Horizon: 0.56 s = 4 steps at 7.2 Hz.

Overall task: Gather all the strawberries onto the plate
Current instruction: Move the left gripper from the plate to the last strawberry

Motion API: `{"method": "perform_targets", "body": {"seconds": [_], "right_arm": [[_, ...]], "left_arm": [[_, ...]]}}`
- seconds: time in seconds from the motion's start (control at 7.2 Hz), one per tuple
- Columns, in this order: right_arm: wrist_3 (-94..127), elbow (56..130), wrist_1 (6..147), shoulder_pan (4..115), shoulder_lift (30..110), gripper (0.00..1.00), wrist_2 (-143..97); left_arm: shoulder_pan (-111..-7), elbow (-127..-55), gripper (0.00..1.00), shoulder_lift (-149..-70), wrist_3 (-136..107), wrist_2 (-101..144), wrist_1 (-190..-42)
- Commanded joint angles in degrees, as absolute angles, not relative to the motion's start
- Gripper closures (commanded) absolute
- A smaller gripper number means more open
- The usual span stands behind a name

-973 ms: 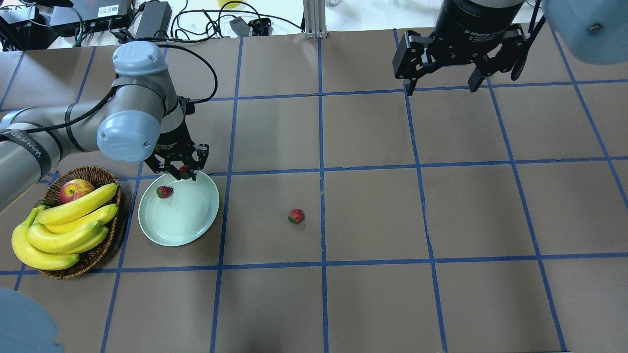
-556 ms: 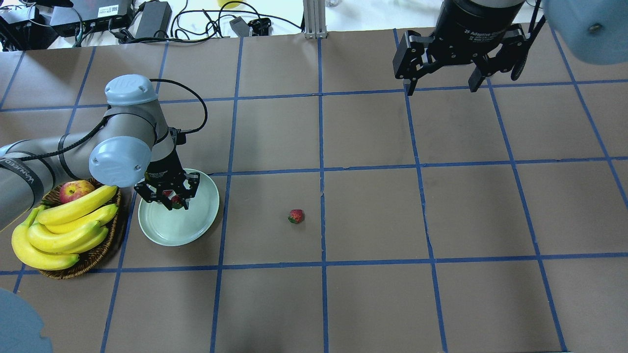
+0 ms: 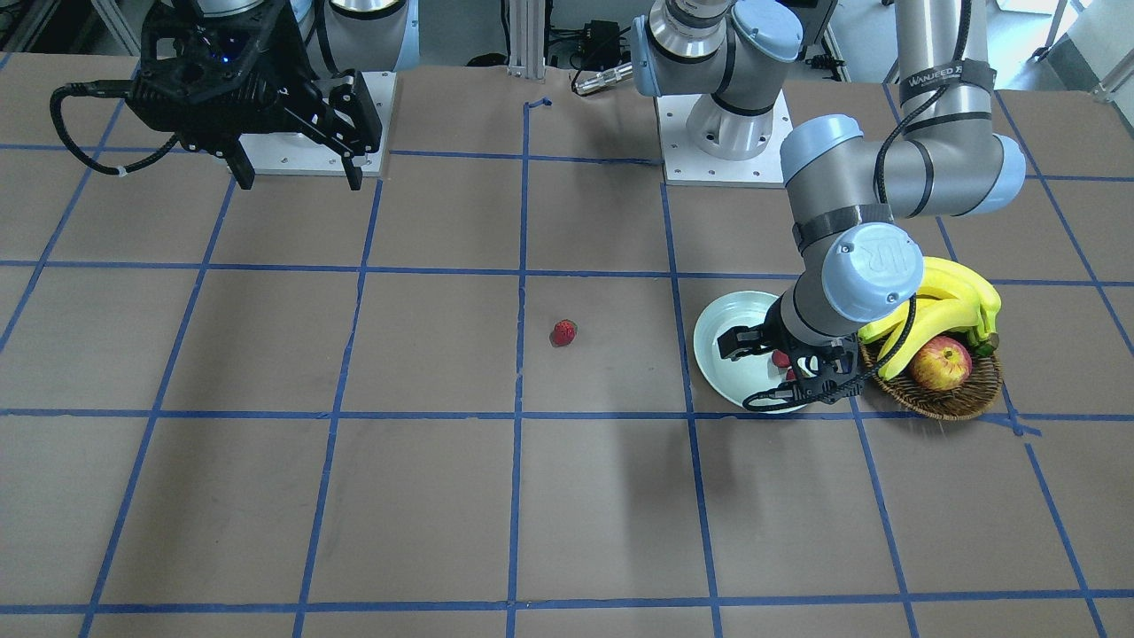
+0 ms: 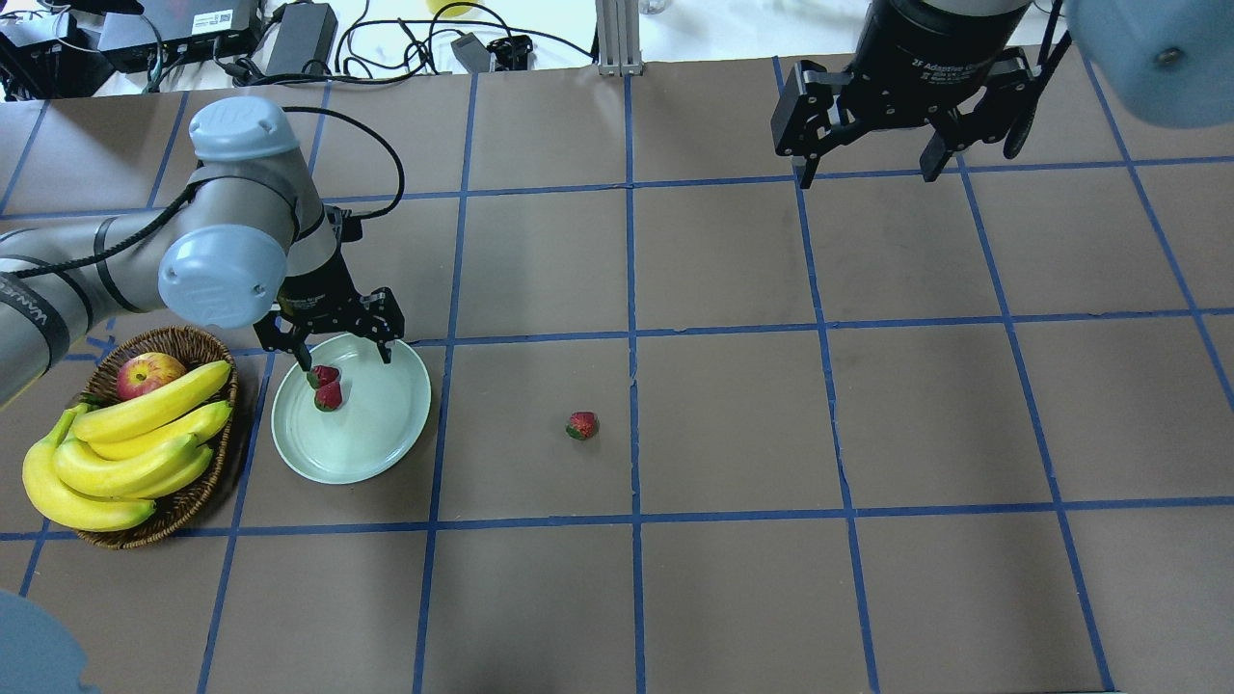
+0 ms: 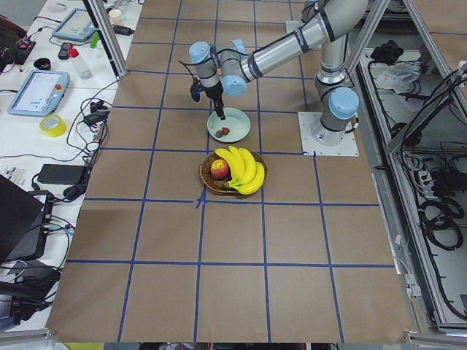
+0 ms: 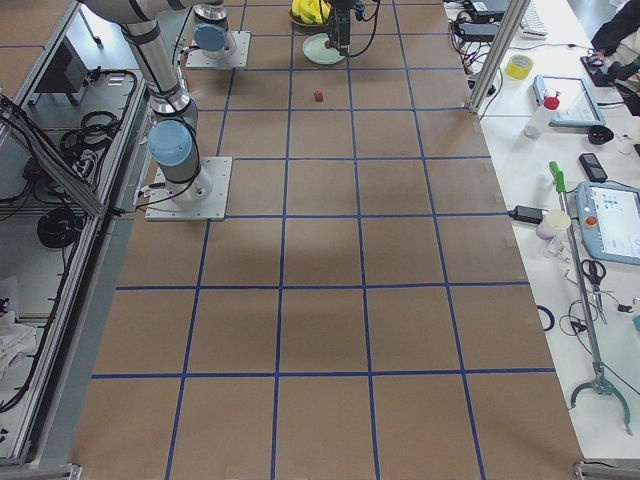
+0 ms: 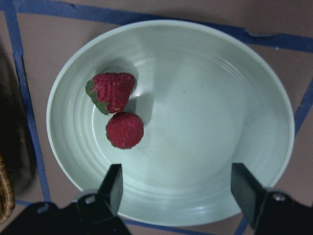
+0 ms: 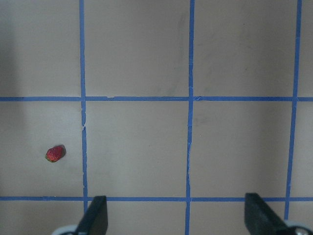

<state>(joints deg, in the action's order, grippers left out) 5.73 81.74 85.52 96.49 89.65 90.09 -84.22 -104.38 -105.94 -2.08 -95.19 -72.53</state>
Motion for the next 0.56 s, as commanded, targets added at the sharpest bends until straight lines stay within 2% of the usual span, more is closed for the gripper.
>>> {"method": "perform_targets", "body": {"seconds": [0.0, 0.42], "right_arm": [[5.8, 81.7, 85.5, 96.5, 89.6, 0.0, 90.1], [5.7, 81.7, 85.5, 96.5, 89.6, 0.0, 90.1]], "left_arm": [[-89.7, -100.8, 0.0, -105.2, -2.4, -88.2, -74.0], [-100.3, -102.0, 0.0, -107.0, -2.2, -81.4, -71.3]]}}
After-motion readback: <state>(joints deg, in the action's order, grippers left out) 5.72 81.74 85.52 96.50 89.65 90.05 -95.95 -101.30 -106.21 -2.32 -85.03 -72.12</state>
